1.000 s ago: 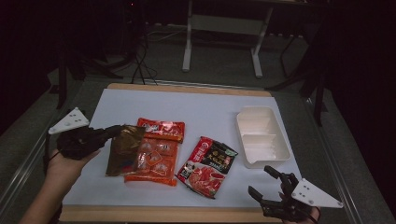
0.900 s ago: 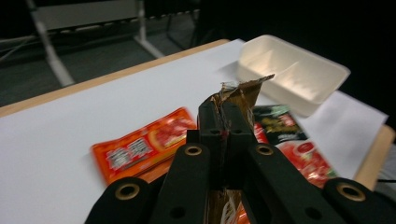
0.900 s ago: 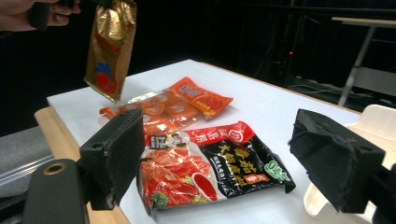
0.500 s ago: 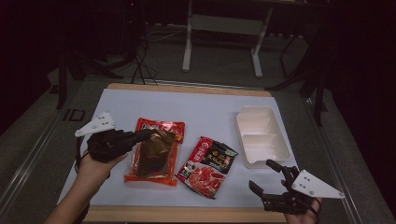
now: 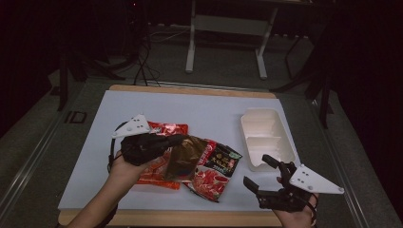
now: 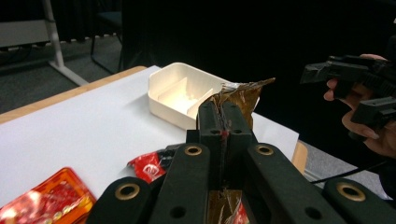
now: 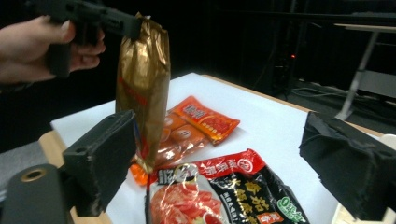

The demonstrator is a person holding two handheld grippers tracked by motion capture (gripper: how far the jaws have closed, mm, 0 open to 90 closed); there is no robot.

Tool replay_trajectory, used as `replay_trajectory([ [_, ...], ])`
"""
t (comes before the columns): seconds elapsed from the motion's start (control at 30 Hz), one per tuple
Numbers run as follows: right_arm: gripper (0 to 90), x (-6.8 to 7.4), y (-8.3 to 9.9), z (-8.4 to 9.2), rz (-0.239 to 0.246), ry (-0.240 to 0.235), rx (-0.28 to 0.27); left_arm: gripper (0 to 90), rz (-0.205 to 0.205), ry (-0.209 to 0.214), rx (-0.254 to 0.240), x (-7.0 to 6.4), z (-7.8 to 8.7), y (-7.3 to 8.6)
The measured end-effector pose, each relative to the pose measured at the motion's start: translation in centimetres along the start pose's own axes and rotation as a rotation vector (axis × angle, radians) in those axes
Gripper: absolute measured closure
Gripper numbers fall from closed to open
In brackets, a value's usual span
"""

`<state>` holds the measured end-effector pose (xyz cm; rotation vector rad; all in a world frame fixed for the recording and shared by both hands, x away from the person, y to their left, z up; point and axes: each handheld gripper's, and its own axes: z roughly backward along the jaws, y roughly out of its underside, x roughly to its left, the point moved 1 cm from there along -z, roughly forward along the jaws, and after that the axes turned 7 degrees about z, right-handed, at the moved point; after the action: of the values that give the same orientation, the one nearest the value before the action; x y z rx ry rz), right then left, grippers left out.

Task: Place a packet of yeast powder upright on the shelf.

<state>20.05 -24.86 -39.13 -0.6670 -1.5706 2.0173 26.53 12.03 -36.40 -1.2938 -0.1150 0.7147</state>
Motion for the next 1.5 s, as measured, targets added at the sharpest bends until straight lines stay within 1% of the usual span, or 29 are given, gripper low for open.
replay_trajectory([
  [0.03, 13.5, 0.0, 0.0, 0.0, 0.000, 0.000, 0.000, 90.0, 0.004, 0.013, 0.002, -0.1, -0.4, 0.0],
  [0.07, 13.5, -0.1, -0.1, -0.1, -0.004, -0.002, -0.002, 90.0, 0.005, 0.018, 0.003, -0.2, -0.8, 0.0],
  [0.1, 13.6, -0.1, -0.2, -0.2, -0.004, 0.005, -0.003, 90.0, 0.004, 0.026, 0.008, -0.4, -1.2, 0.0],
  [0.17, 14.6, -0.3, -0.3, -0.5, -0.009, -0.010, -0.005, 90.0, -0.001, 0.042, 0.016, -0.7, -2.0, 0.0],
  [0.2, 14.6, -0.3, -0.4, -0.6, -0.008, -0.006, -0.004, 90.0, 0.000, 0.048, 0.018, -0.8, -2.3, 0.0],
  [0.33, 15.0, -0.3, -0.5, -1.0, -0.013, -0.030, -0.003, 90.0, -0.005, 0.079, 0.026, -1.4, -3.7, -0.2],
  [0.37, 15.0, -0.3, -0.6, -1.1, -0.016, -0.035, -0.005, 90.0, -0.009, 0.094, 0.030, -1.5, -4.0, -0.2],
  [0.43, 17.8, -0.2, -0.7, -1.2, -0.011, -0.042, -0.008, 90.0, -0.008, 0.105, 0.032, -1.9, -4.7, -0.3],
  [0.47, 19.5, -0.1, -0.9, -1.4, -0.008, -0.049, -0.015, 90.0, -0.016, 0.122, 0.033, -2.0, -5.1, -0.3],
  [0.5, 19.5, -0.1, -0.9, -1.4, -0.008, -0.049, -0.015, 90.0, -0.023, 0.127, 0.033, -2.2, -5.4, -0.3],
  [0.53, 21.8, 0.0, -1.0, -1.6, -0.003, -0.056, -0.012, 90.0, -0.016, 0.137, 0.036, -2.4, -5.7, -0.4],
  [0.63, 23.8, 0.1, -1.3, -2.0, 0.007, -0.066, -0.005, 90.0, -0.009, 0.164, 0.031, -2.8, -6.5, -0.6],
  [0.67, 24.5, 0.0, -1.3, -2.1, 0.009, -0.060, -0.005, 90.0, -0.006, 0.177, 0.027, -3.0, -6.8, -0.6],
  [0.73, 26.0, -0.1, -1.3, -2.3, 0.005, -0.064, 0.003, 90.0, -0.010, 0.192, 0.021, -3.3, -7.3, -0.7],
  [0.83, 32.3, -0.3, -1.3, -2.5, -0.001, -0.065, 0.007, 90.0, -0.020, 0.213, 0.016, -3.7, -8.1, -0.8],
  [0.9, 36.8, -0.5, -1.3, -2.6, -0.001, -0.061, 0.008, 90.0, -0.018, 0.226, 0.003, -3.9, -8.5, -0.8],
  [0.93, 40.0, -0.5, -1.3, -2.6, 0.003, -0.055, 0.011, 90.0, -0.023, 0.234, -0.002, -4.0, -8.7, -0.8],
  [1.0, 43.4, -0.7, -1.3, -2.7, 0.009, -0.035, 0.025, 90.0, -0.019, 0.243, -0.019, -4.2, -9.0, -0.8],
  [1.03, 48.9, -1.0, -1.2, -2.8, 0.001, -0.016, 0.034, 90.0, -0.018, 0.246, -0.025, -4.2, -9.1, -0.9],
  [1.07, 50.7, -1.1, -1.1, -2.8, 0.004, -0.006, 0.043, 90.0, -0.015, 0.241, -0.039, -4.3, -9.2, -0.9],
  [1.1, 50.7, -1.1, -1.1, -2.8, 0.004, -0.006, 0.043, 90.0, -0.015, 0.244, -0.045, -4.4, -9.3, -0.9],
  [1.17, 55.8, -1.5, -1.1, -2.6, 0.000, 0.010, 0.039, 90.0, -0.022, 0.240, -0.060, -4.5, -9.5, -0.9],
  [1.2, 55.8, -1.5, -1.1, -2.6, 0.000, 0.010, 0.039, 90.0, -0.025, 0.243, -0.056, -4.6, -9.6, -0.9],
  [1.23, 59.2, -1.6, -1.2, -2.5, -0.002, 0.012, 0.040, 90.0, -0.025, 0.242, -0.061, -4.6, -9.7, -0.9],
  [1.27, 63.9, -1.8, -1.2, -2.4, -0.004, 0.006, 0.039, 90.0, -0.028, 0.241, -0.059, -4.7, -9.8, -0.9],
  [1.3, 63.9, -1.8, -1.2, -2.4, -0.004, 0.006, 0.039, 90.0, -0.030, 0.242, -0.053, -4.7, -9.9, -0.9],
  [1.33, 68.4, -1.8, -1.3, -2.4, -0.004, -0.001, 0.036, 90.0, -0.030, 0.233, -0.058, -4.7, -10.0, -0.8],
  [1.4, 74.1, -1.9, -1.4, -2.3, 0.003, -0.003, 0.040, 90.0, -0.015, 0.240, -0.059, -4.5, -10.1, -0.8],
  [1.5, 80.5, -2.2, -1.4, -2.2, 0.000, -0.033, 0.043, 90.0, -0.009, 0.242, -0.059, -4.3, -10.2, -0.7],
])
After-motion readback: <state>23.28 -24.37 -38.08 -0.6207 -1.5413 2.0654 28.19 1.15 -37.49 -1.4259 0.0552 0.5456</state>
